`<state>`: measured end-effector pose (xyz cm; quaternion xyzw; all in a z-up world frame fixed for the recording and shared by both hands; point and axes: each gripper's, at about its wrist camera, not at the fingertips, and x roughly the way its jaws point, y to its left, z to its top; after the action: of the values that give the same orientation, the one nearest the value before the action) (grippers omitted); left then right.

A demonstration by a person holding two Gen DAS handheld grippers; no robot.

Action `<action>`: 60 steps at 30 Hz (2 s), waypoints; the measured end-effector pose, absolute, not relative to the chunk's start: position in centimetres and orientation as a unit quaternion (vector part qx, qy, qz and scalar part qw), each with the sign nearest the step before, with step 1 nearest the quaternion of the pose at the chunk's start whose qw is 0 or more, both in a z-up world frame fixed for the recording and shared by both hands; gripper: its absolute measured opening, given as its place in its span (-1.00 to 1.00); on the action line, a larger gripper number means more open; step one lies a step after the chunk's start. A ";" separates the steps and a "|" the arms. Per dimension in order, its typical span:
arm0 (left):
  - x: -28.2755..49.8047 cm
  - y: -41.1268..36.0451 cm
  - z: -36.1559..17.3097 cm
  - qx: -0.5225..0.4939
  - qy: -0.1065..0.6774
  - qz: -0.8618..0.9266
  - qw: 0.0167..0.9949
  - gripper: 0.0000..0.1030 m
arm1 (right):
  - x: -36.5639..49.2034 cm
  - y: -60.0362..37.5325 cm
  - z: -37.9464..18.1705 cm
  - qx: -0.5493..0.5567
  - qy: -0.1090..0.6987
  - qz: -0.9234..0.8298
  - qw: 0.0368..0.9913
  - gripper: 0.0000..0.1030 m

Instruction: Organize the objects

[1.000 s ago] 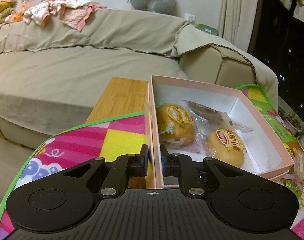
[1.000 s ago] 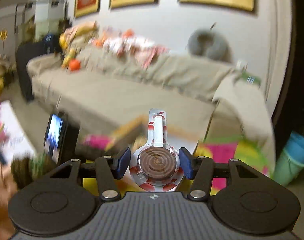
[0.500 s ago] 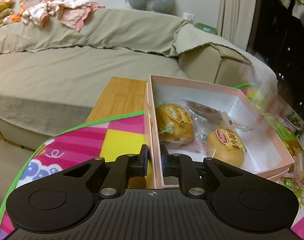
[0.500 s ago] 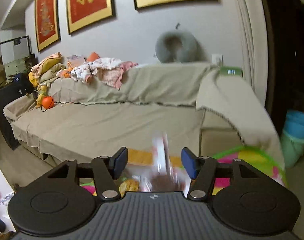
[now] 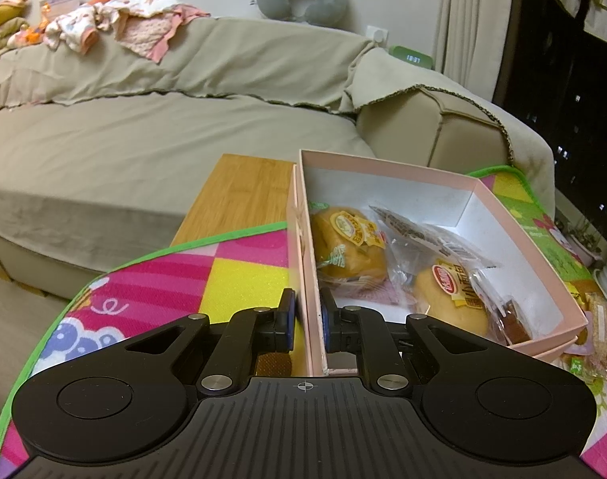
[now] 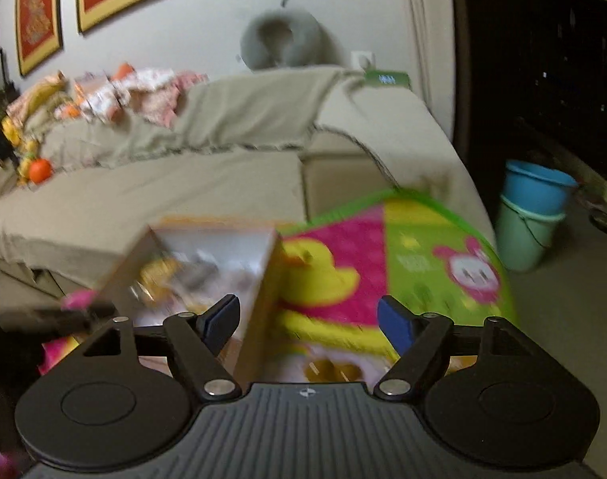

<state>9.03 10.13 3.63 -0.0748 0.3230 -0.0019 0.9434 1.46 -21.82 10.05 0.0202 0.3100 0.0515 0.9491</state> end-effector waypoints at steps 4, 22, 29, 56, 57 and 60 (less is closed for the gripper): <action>9.0 10.1 3.7 -0.074 0.323 -0.002 0.943 -0.73 | 0.0 -22.1 7.2 -0.007 0.339 0.033 0.940 0.52; 9.0 10.1 3.6 -0.074 0.323 -0.001 0.943 -0.73 | 3.6 -22.1 4.2 -0.029 0.357 0.045 0.932 0.56; 8.9 10.1 3.6 -0.073 0.324 -0.001 0.943 -0.73 | 11.9 -23.5 4.0 0.022 0.378 0.032 0.925 0.46; 8.8 10.3 3.5 -0.072 0.324 -0.001 0.943 -0.73 | -0.1 -21.9 3.3 -0.023 0.435 0.142 0.889 0.35; 8.8 10.3 3.5 -0.071 0.323 -0.001 0.944 -0.73 | -1.1 -21.6 3.8 -0.040 0.422 0.141 0.895 0.44; 8.9 10.3 3.5 -0.072 0.323 -0.001 0.943 -0.73 | -3.2 -20.8 4.5 -0.059 0.411 0.143 0.898 0.68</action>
<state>8.86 10.26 3.49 -0.0721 0.3235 -0.0010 0.9435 -3.15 -20.81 4.45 -0.0595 0.4114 0.1431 0.8982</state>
